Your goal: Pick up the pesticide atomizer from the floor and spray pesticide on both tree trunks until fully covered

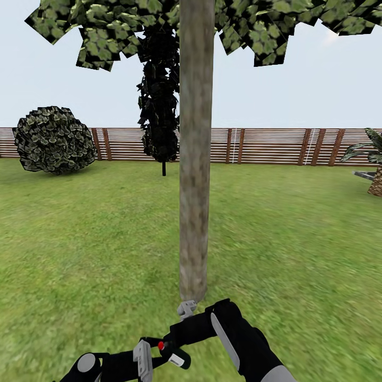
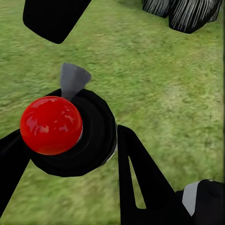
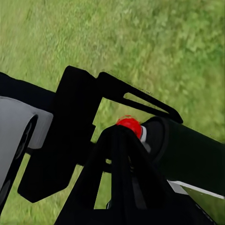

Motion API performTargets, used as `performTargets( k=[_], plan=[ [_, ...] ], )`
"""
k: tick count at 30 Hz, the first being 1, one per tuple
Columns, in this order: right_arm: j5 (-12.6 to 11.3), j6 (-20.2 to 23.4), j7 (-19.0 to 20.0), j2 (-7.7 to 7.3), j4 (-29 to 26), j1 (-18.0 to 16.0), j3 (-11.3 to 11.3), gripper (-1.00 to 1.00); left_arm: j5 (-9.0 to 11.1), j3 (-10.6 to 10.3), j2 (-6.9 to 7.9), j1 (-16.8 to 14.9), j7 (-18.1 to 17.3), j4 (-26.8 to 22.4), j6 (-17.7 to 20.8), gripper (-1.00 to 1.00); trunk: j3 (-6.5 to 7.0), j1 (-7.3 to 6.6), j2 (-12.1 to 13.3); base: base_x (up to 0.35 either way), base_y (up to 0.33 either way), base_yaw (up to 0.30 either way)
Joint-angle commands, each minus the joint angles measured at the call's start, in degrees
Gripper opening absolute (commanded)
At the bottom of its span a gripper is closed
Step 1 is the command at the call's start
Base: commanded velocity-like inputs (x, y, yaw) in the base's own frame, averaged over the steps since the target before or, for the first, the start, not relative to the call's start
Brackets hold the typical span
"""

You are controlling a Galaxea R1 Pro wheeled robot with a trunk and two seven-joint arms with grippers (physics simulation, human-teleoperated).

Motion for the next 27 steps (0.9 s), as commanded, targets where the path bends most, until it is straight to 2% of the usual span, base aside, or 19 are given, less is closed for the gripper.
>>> performTargets(
  k=[1, 27],
  plan=[
    [-0.56, 0.46, -0.3, 0.0, -0.03, -0.05, 0.01, -1.0, -0.19, -0.09, 0.04, -0.05, -0.13, -0.06, -0.28, -1.0, -0.12, 0.03, -0.11, 0.0, 0.0, 0.0],
    [-0.56, 0.46, -0.3, 0.0, 0.39, -0.05, 0.1, -1.0, -0.06, -0.09, 0.04, 0.04, -0.8, -1.56, -0.19, -1.0, -0.12, 0.03, -0.11, 0.0, 0.0, 0.0]
  ],
)
